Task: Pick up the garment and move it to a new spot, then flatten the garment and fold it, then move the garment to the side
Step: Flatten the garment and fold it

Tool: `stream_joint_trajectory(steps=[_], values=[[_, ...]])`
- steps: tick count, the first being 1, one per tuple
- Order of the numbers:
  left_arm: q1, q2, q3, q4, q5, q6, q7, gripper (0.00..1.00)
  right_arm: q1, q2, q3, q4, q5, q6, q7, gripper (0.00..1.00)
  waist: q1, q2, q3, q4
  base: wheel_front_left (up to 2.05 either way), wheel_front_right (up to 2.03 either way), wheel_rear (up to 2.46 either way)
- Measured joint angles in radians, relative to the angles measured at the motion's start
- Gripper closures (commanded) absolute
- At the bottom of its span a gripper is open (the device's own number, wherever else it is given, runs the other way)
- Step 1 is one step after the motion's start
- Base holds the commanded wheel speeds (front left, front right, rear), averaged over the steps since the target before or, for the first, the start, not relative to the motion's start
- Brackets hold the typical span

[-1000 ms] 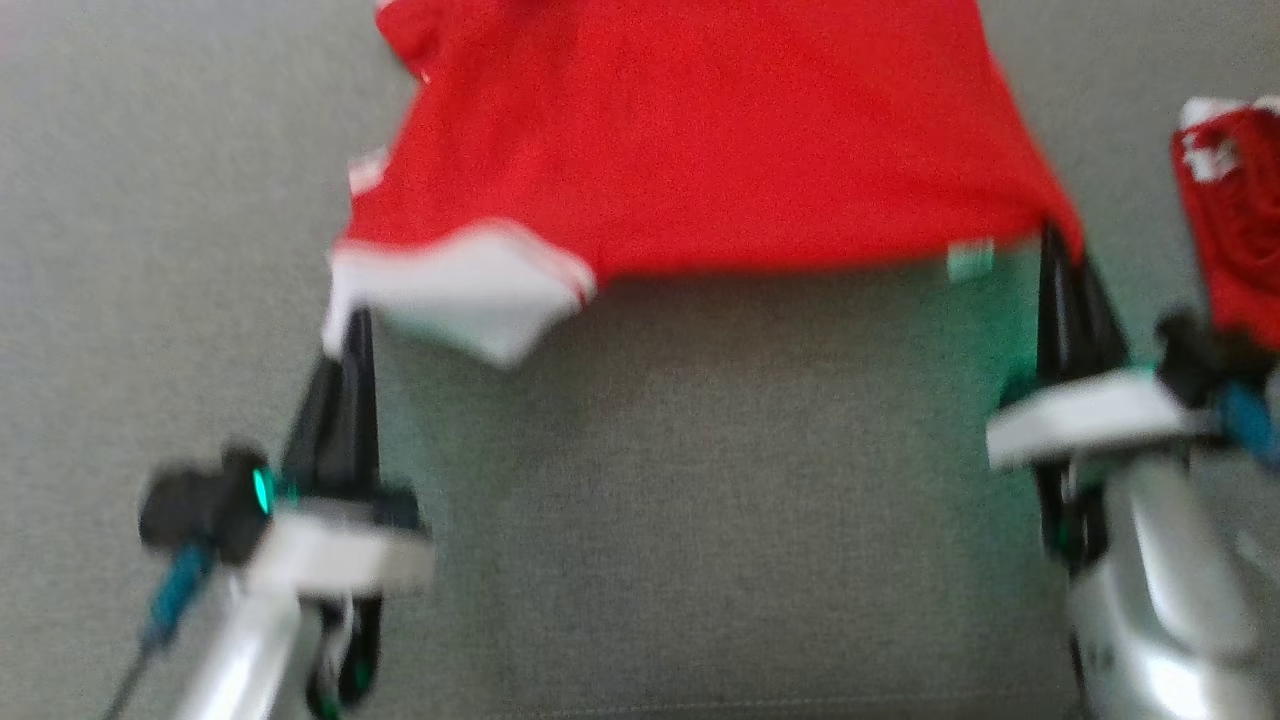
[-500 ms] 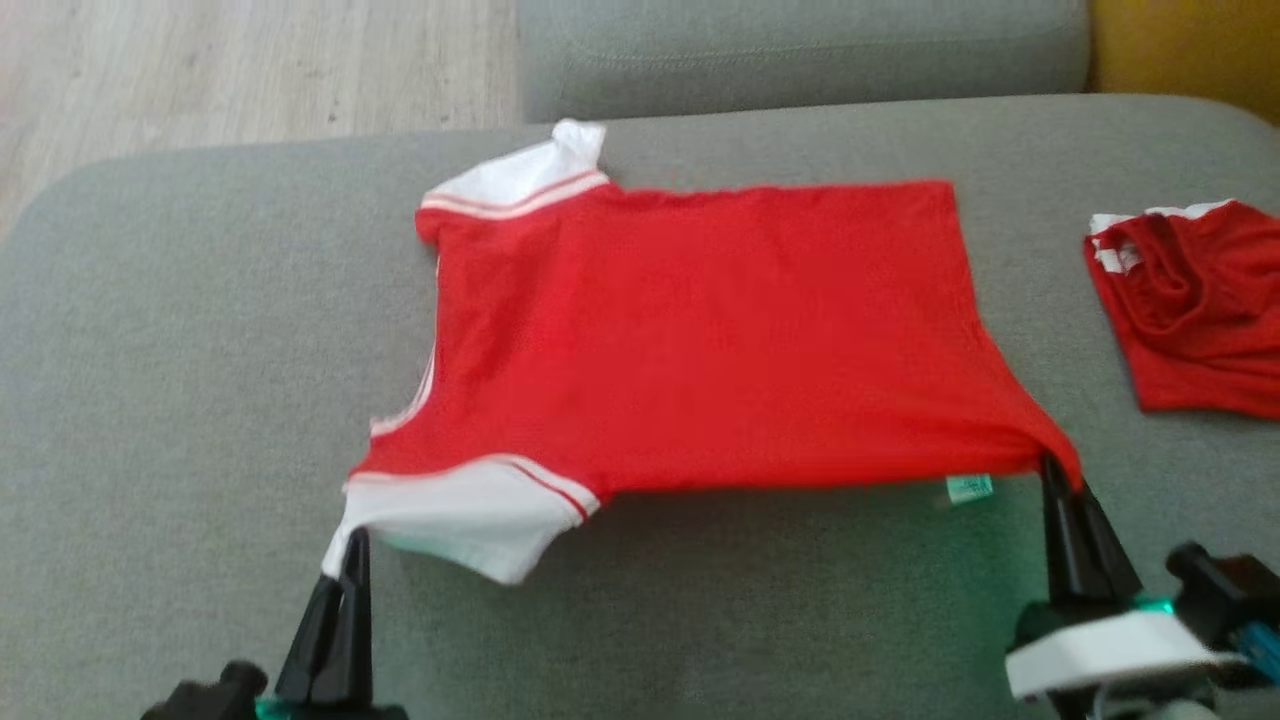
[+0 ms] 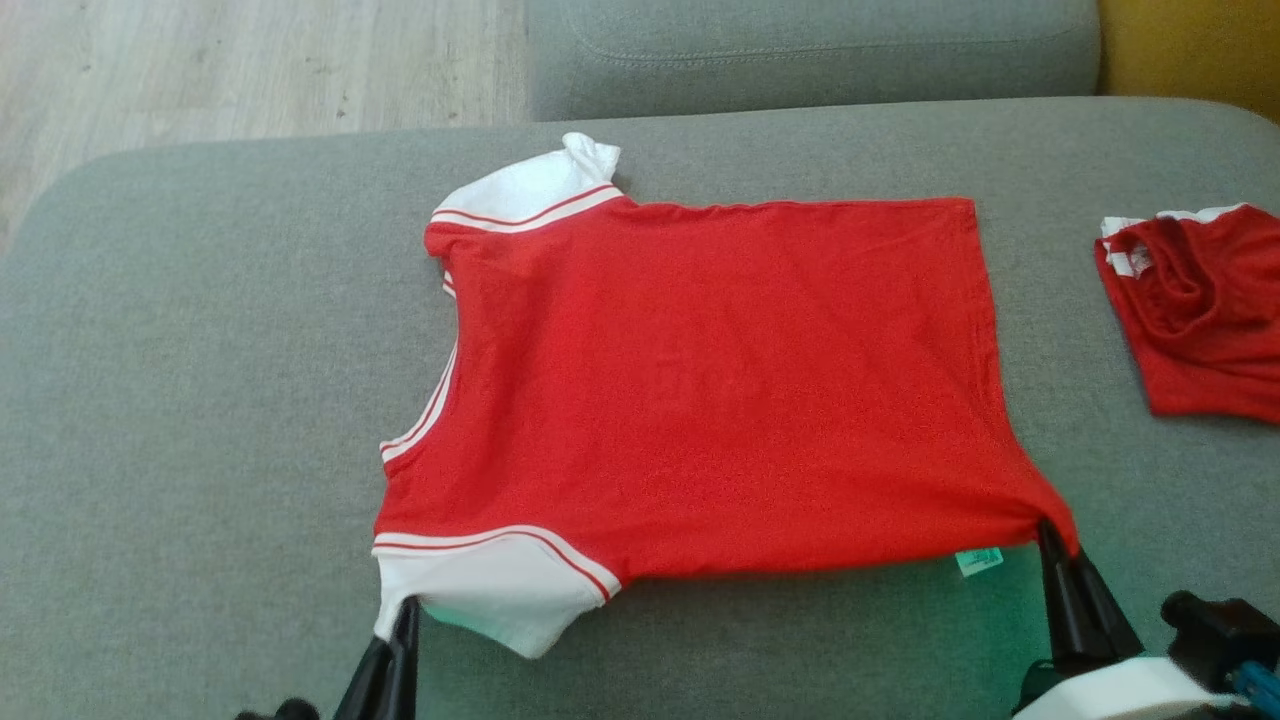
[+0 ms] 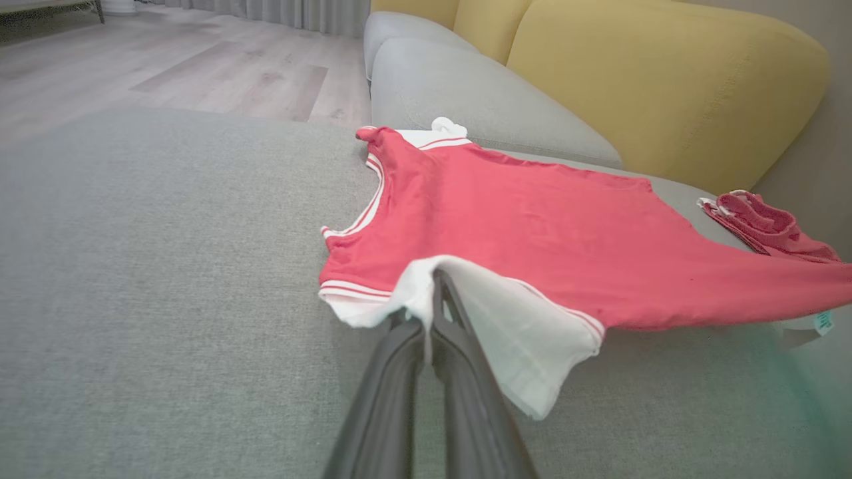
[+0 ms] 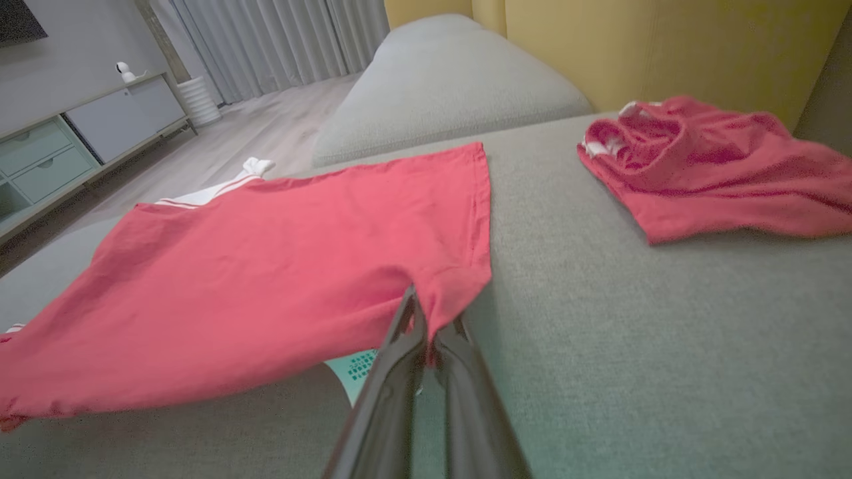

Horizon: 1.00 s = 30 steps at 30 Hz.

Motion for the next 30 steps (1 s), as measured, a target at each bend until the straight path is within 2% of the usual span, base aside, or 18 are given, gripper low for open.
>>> stream_joint_trajectory(steps=[11,22,24,30], values=[[-0.154,-0.038,-0.019,0.133,-0.007,-0.035,-0.006,1.00,-0.080,0.000,0.014,0.113,0.019,0.000,0.003,1.00,0.0001,-0.0001,0.043,0.003,0.00,0.00,0.00],[-0.445,-0.092,-0.017,0.270,-0.004,-0.077,-0.035,1.00,-0.295,0.000,-0.016,0.211,0.051,0.000,-0.018,1.00,0.0002,0.0000,0.123,-0.011,0.00,0.00,0.00],[-0.530,-0.092,-0.019,0.342,0.016,-0.097,-0.036,1.00,-0.373,-0.001,-0.024,0.264,0.050,0.000,-0.019,1.00,0.0003,-0.0001,0.156,-0.014,0.00,0.00,0.00],[-0.650,-0.095,-0.024,0.416,0.040,-0.115,-0.051,1.00,-0.428,-0.001,-0.014,0.316,0.042,0.000,-0.019,1.00,0.0003,-0.0001,0.191,-0.014,0.00,0.00,0.00]])
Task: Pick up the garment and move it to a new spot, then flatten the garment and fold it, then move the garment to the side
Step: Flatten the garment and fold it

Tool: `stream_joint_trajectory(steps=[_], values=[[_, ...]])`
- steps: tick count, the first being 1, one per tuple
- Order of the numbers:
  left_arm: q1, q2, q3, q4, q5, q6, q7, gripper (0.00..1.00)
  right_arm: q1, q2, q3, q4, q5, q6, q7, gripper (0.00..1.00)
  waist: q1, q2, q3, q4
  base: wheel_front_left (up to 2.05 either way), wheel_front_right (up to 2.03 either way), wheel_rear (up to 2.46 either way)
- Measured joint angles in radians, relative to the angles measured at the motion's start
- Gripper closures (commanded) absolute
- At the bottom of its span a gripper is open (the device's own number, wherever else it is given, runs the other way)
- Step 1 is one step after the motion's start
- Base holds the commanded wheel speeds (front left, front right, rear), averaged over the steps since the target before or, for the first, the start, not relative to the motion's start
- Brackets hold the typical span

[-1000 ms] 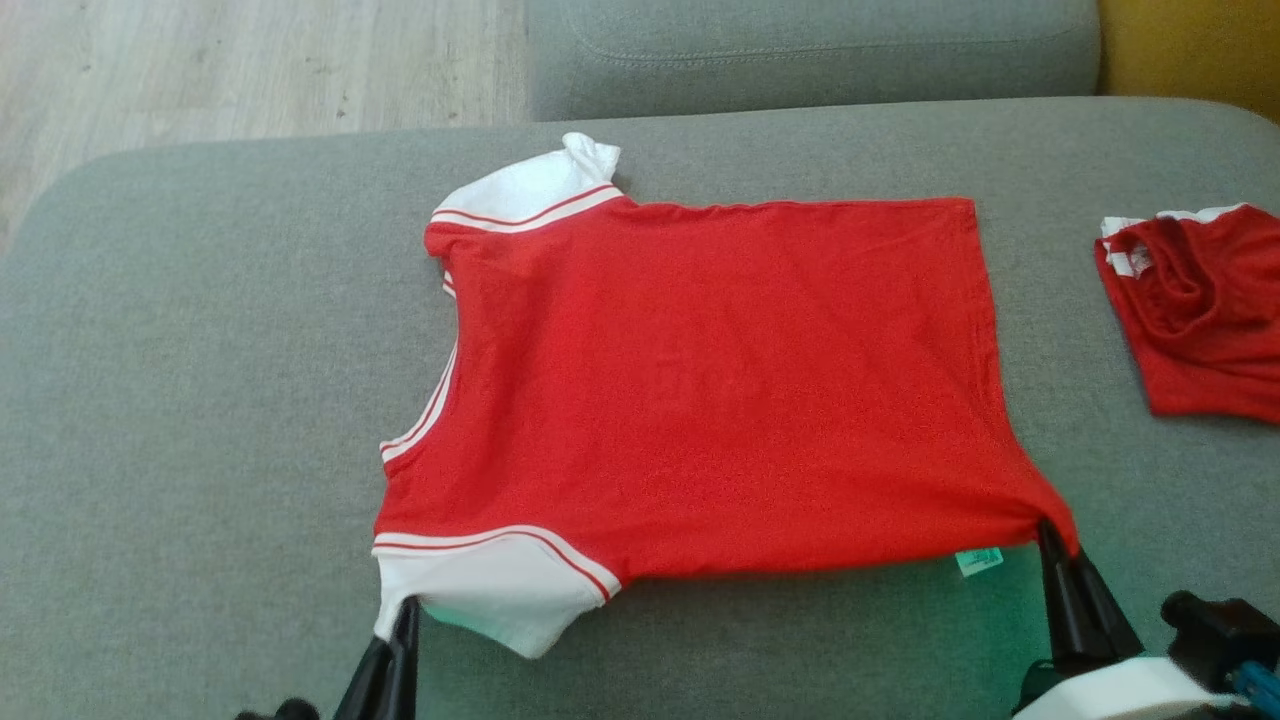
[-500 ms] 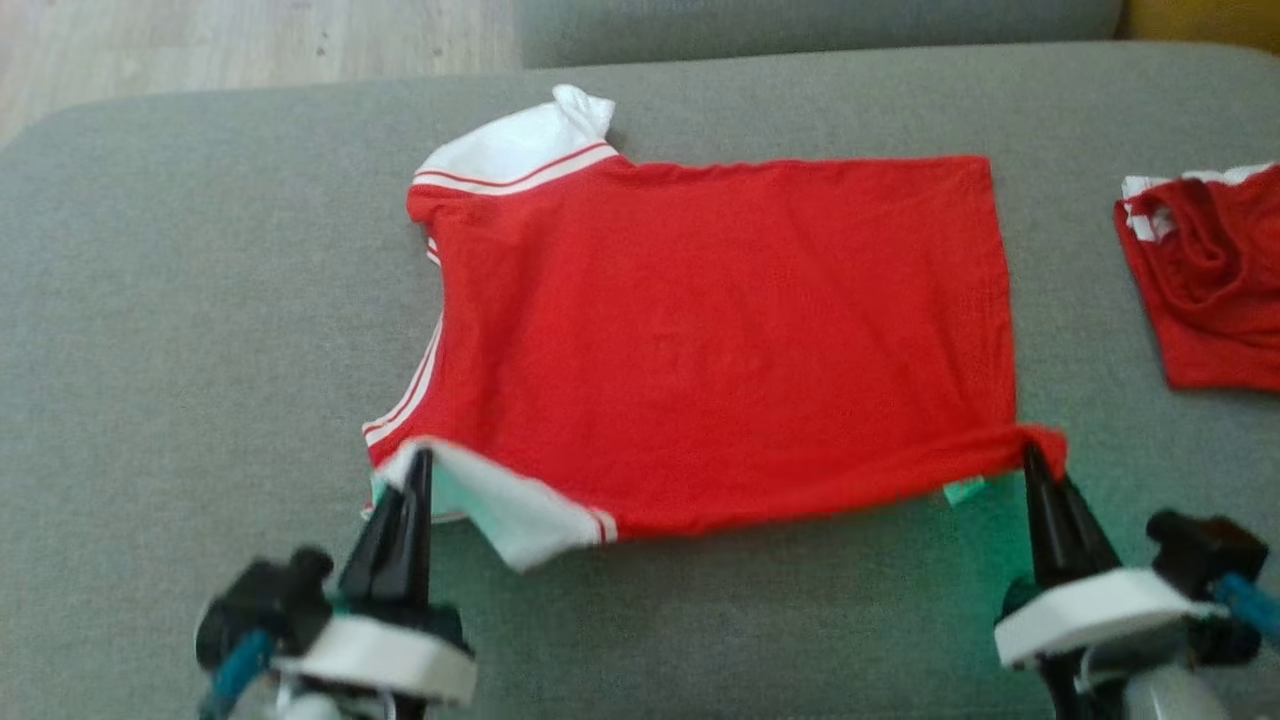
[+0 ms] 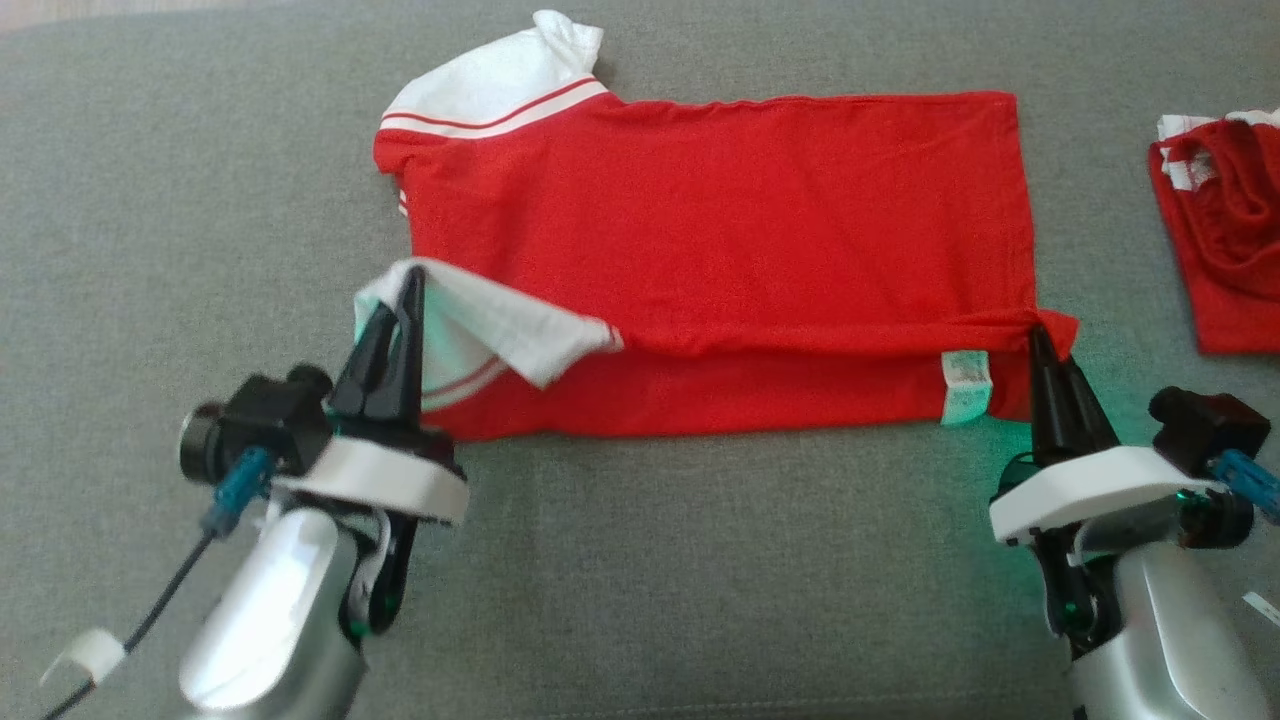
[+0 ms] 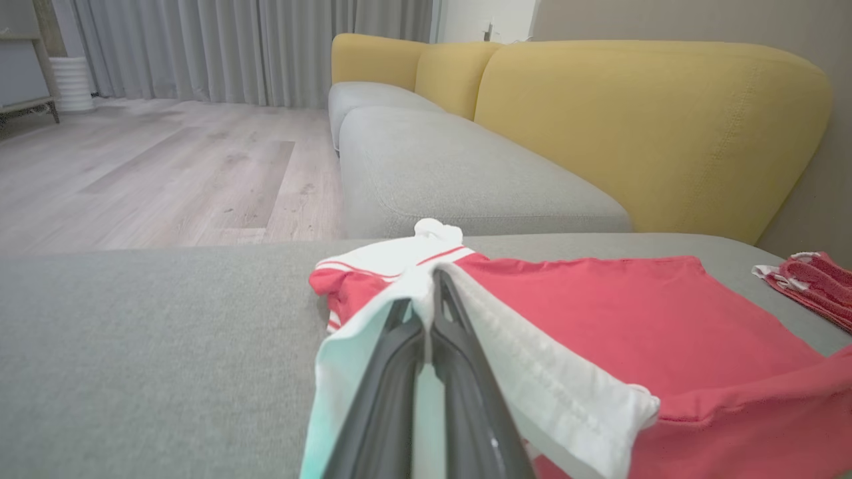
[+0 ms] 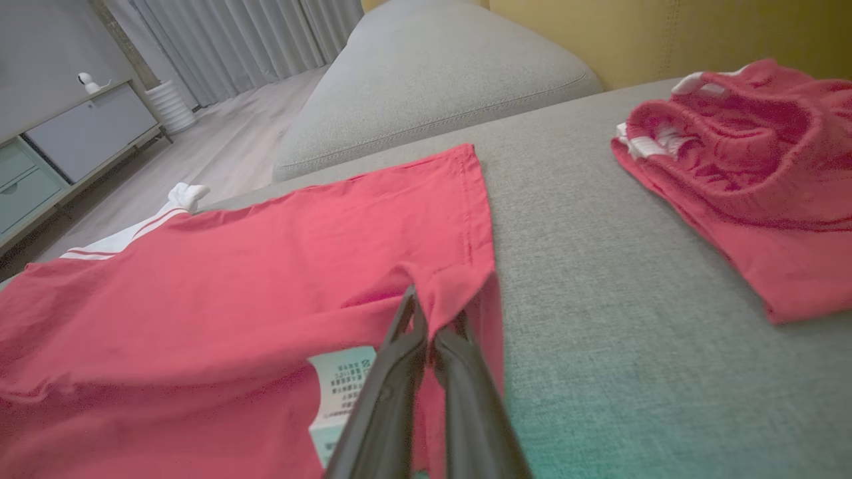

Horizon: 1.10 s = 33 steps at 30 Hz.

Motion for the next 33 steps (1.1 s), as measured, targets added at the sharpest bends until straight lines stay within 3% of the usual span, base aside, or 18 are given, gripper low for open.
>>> stream_joint_trajectory(steps=[13,14,15,16,17,25,33], values=[[-0.151,-0.028,-0.023,0.204,0.017,-0.035,-0.031,1.00,-0.048,-0.001,0.042,0.047,0.000,0.000,-0.002,1.00,-0.0002,0.0000,0.024,-0.016,0.00,0.00,0.00],[-0.159,-0.032,-0.023,0.220,0.017,-0.035,-0.034,0.71,-0.050,-0.001,0.044,0.051,0.000,0.000,-0.002,0.96,-0.0002,0.0000,0.025,-0.017,0.00,0.00,0.00],[-0.165,-0.035,-0.023,0.233,0.017,-0.035,-0.042,0.33,-0.052,-0.001,0.047,0.054,0.000,0.000,-0.002,0.63,-0.0002,0.0000,0.025,-0.017,0.00,0.00,0.00],[-0.171,-0.038,-0.023,0.246,0.017,-0.038,-0.050,0.00,-0.055,-0.001,0.049,0.057,0.001,0.000,-0.006,0.18,-0.0002,0.0000,0.025,-0.018,0.00,0.00,0.00],[-0.177,-0.041,-0.023,0.255,0.017,-0.039,-0.056,0.00,-0.057,-0.001,0.051,0.057,0.001,0.000,-0.012,0.00,-0.0002,0.0000,0.025,-0.018,0.00,0.00,0.00],[-0.164,-0.057,-0.009,0.240,0.016,-0.052,-0.086,0.00,-0.059,-0.001,0.036,0.053,0.009,0.000,-0.053,0.00,-0.0002,0.0000,0.012,-0.006,0.00,0.00,0.00],[0.009,-0.052,0.019,0.145,-0.015,-0.049,-0.088,0.00,-0.024,-0.001,-0.002,-0.005,-0.021,0.000,-0.058,0.00,-0.0003,0.0000,-0.023,0.006,0.00,0.00,0.00]])
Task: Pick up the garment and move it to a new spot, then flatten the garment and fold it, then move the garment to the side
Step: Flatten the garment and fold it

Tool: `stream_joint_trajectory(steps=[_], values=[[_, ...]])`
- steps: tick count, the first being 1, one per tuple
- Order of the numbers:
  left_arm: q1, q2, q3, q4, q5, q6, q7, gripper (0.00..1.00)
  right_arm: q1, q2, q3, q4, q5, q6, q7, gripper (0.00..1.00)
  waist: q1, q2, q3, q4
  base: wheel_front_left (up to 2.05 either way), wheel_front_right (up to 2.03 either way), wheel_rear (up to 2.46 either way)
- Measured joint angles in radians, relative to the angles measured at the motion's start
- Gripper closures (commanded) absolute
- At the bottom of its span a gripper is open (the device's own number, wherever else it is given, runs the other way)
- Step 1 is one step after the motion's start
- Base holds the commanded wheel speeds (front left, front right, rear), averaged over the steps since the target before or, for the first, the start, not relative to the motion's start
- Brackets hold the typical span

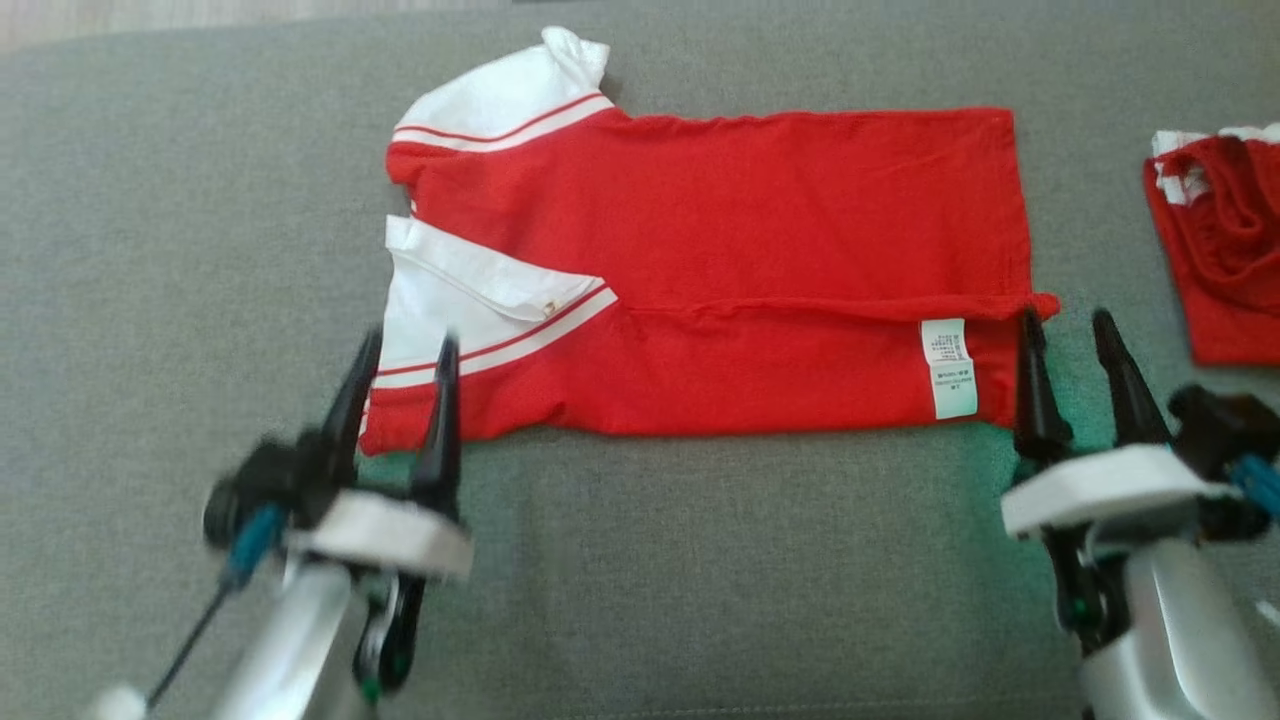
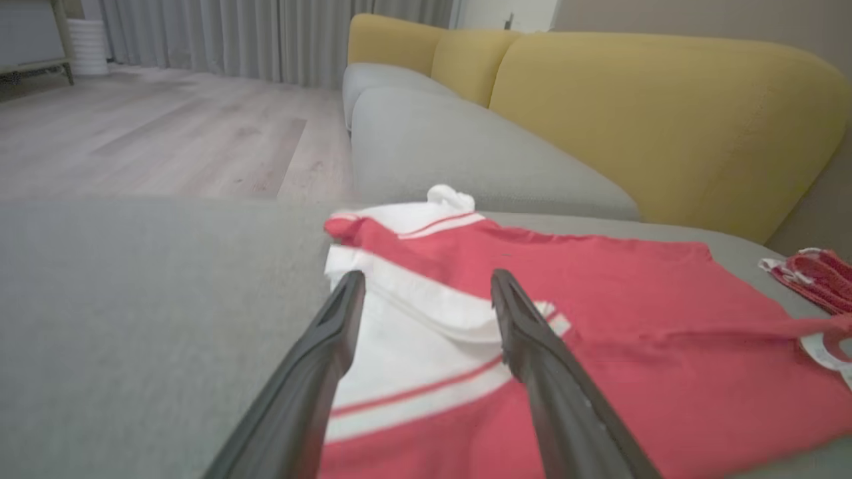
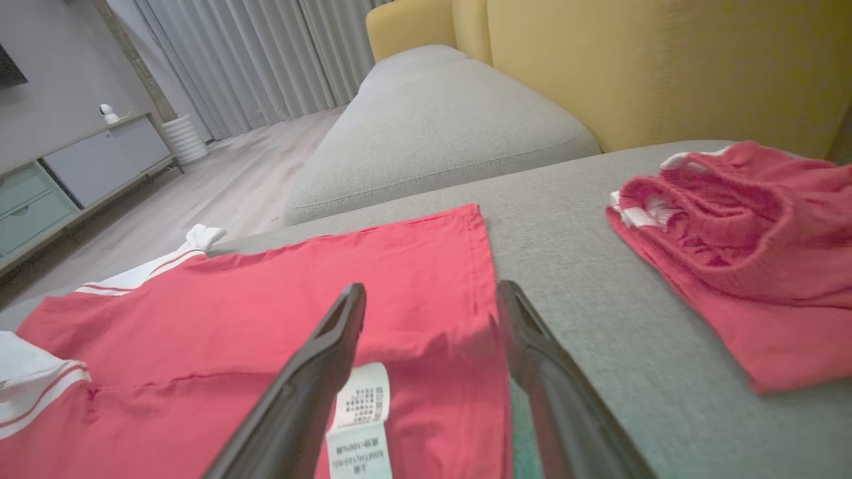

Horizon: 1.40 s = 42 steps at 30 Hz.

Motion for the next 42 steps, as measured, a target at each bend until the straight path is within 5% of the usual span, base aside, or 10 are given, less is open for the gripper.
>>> stream_joint_trajectory(steps=[9,23,25,26,27,28,40,42], values=[[0.208,0.043,0.046,-0.065,-0.109,0.034,0.116,0.00,0.133,0.000,-0.046,-0.092,-0.033,0.000,0.031,0.00,-0.0001,0.0000,-0.041,0.001,0.00,0.00,0.00],[0.170,0.041,0.092,0.003,-0.200,0.039,0.175,0.00,0.135,0.000,-0.016,-0.133,-0.032,0.000,0.094,0.00,0.0000,0.0000,-0.013,-0.049,0.00,0.00,0.00],[0.154,0.039,0.092,0.018,-0.200,0.035,0.175,0.53,0.134,0.000,-0.016,-0.116,-0.032,0.000,0.098,0.00,0.0001,0.0000,-0.006,-0.053,0.00,0.00,0.00],[0.149,0.037,0.092,0.026,-0.201,0.031,0.175,0.63,0.134,0.000,-0.015,-0.105,-0.032,0.000,0.099,0.00,0.0001,0.0000,-0.004,-0.054,0.00,0.00,0.00],[0.143,0.034,0.092,0.033,-0.202,0.031,0.175,0.87,0.132,0.000,-0.015,-0.090,-0.031,0.000,0.099,0.00,0.0001,0.0000,-0.001,-0.055,0.00,0.00,0.00],[0.139,0.031,0.092,0.037,-0.204,0.031,0.173,1.00,0.129,0.000,-0.015,-0.074,-0.031,0.000,0.099,0.00,0.0001,0.0000,0.001,-0.055,0.00,0.00,0.00],[0.097,0.016,0.081,0.070,-0.207,0.006,0.126,1.00,-0.018,0.000,0.034,0.160,-0.023,0.000,0.098,0.02,0.0001,0.0000,0.017,-0.025,0.00,0.00,0.00],[0.097,0.016,0.080,0.068,-0.207,0.005,0.120,1.00,-0.031,0.000,0.037,0.197,-0.024,0.000,0.108,0.54,0.0001,0.0000,0.017,-0.017,0.00,0.00,0.00]])
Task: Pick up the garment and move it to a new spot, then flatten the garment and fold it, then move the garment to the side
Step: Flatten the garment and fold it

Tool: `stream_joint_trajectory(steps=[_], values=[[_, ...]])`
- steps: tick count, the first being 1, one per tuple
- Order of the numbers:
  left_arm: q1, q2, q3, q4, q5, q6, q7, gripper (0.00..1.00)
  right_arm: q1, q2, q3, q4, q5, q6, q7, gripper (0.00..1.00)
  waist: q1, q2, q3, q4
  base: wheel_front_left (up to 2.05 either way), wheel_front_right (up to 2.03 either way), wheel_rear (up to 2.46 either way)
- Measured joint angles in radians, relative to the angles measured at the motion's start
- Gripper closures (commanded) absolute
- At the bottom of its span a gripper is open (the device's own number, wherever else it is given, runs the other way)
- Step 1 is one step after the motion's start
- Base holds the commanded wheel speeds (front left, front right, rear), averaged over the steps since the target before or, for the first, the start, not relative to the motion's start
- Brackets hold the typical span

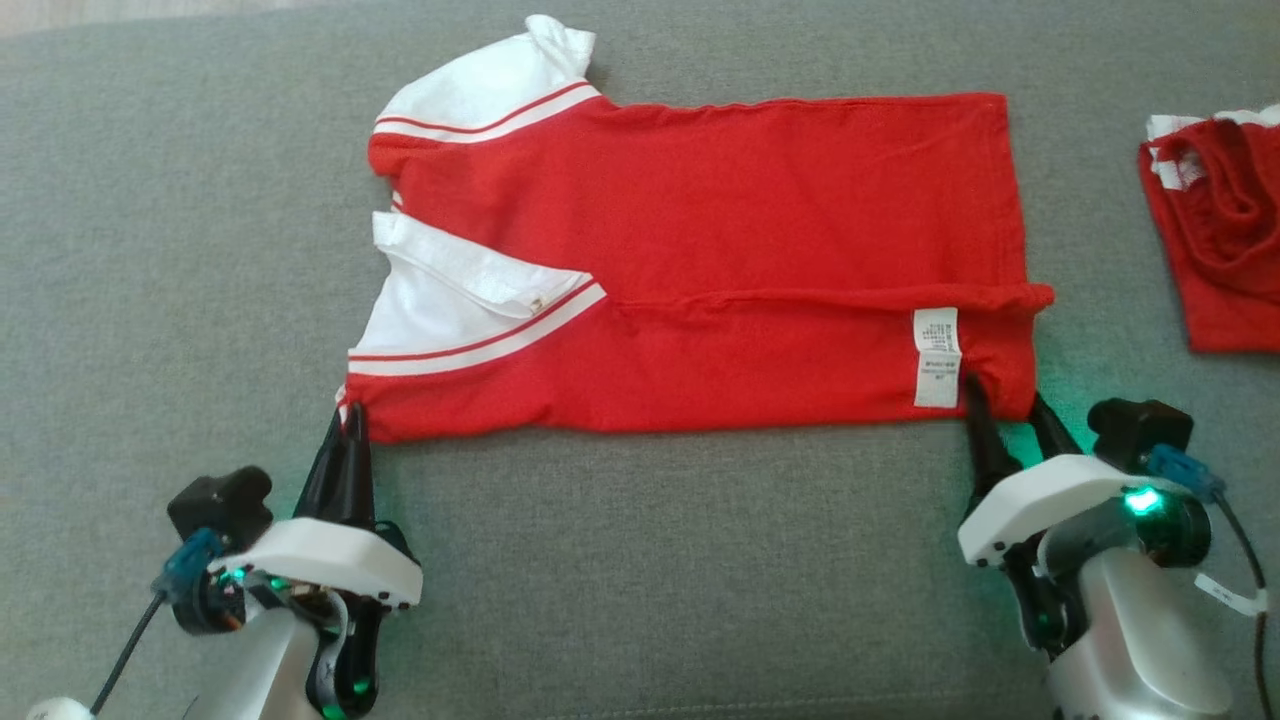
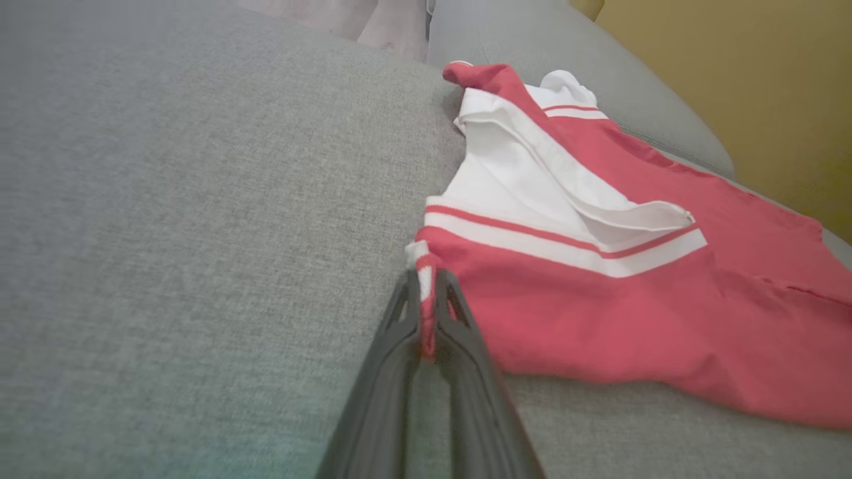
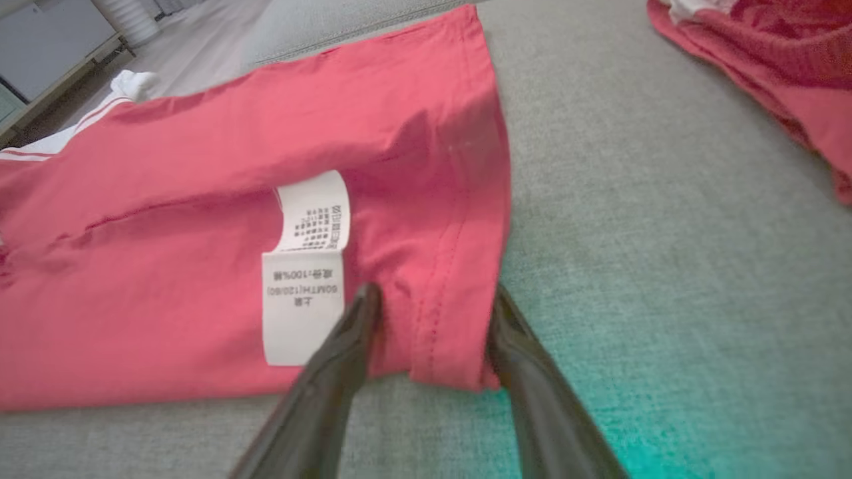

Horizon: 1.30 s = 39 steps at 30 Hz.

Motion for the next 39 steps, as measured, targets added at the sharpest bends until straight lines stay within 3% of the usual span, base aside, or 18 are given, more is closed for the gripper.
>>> stream_joint_trajectory(steps=[4,13,24,28,31,32,34,35,36,37,38,39], values=[[0.000,0.000,0.000,-0.016,0.000,0.000,-0.016,1.00,-0.014,-0.001,-0.014,0.037,0.001,0.000,0.000,1.00,0.0000,0.0000,-0.007,0.009,0.00,0.00,0.00],[0.024,0.027,0.000,-0.127,0.021,0.012,-0.028,1.00,0.003,0.000,-0.048,0.000,0.033,0.000,-0.020,1.00,-0.0001,0.0000,-0.059,0.005,0.00,0.00,0.00],[0.286,0.113,-0.022,-0.487,0.060,0.114,0.048,1.00,0.281,0.001,-0.082,-0.338,0.053,0.000,0.097,1.00,-0.0002,0.0000,-0.116,0.004,0.00,0.00,0.00],[0.407,0.112,-0.029,-0.508,0.037,0.139,0.060,1.00,0.375,0.003,-0.098,-0.370,0.064,0.000,0.127,1.00,-0.0003,0.0000,-0.121,0.003,0.00,0.00,0.00],[0.419,0.094,-0.032,-0.449,0.015,0.141,0.053,1.00,0.384,0.004,-0.101,-0.354,0.063,0.000,0.125,1.00,-0.0002,0.0000,-0.126,0.004,0.00,0.00,0.00],[0.415,0.089,-0.032,-0.424,0.015,0.141,0.045,1.00,0.383,0.004,-0.100,-0.345,0.063,0.000,0.121,0.95,-0.0002,0.0000,-0.128,0.004,0.00,0.00,0.00],[0.409,0.077,-0.037,-0.376,0.015,0.136,0.042,1.00,0.383,0.005,-0.100,-0.317,0.063,0.000,0.109,0.41,-0.0002,0.0000,-0.129,0.004,0.00,0.00,0.00],[0.408,0.070,-0.039,-0.352,0.010,0.132,0.033,0.87,0.383,0.005,-0.099,-0.304,0.063,0.000,0.103,0.04,-0.0002,0.0000,-0.129,0.003,0.00,0.00,0.00],[0.407,0.064,-0.043,-0.330,0.008,0.129,0.027,0.58,0.383,0.005,-0.097,-0.289,0.063,0.000,0.102,0.00,-0.0002,0.0000,-0.129,0.002,0.00,0.00,0.00],[0.406,0.062,-0.048,-0.311,0.008,0.125,0.025,0.21,0.383,0.005,-0.096,-0.276,0.063,0.000,0.097,0.00,-0.0002,0.0000,-0.129,0.000,0.00,0.00,0.00],[0.405,0.060,-0.048,-0.296,0.008,0.124,0.019,0.00,0.383,0.006,-0.096,-0.265,0.063,0.000,0.090,0.00,-0.0002,0.0000,-0.128,-0.002,0.00,0.00,0.00],[0.405,0.060,-0.048,-0.283,0.007,0.124,0.015,0.00,0.383,0.005,-0.096,-0.256,0.062,0.000,0.082,0.00,-0.0002,0.0000,-0.128,-0.004,0.00,0.00,0.00]])
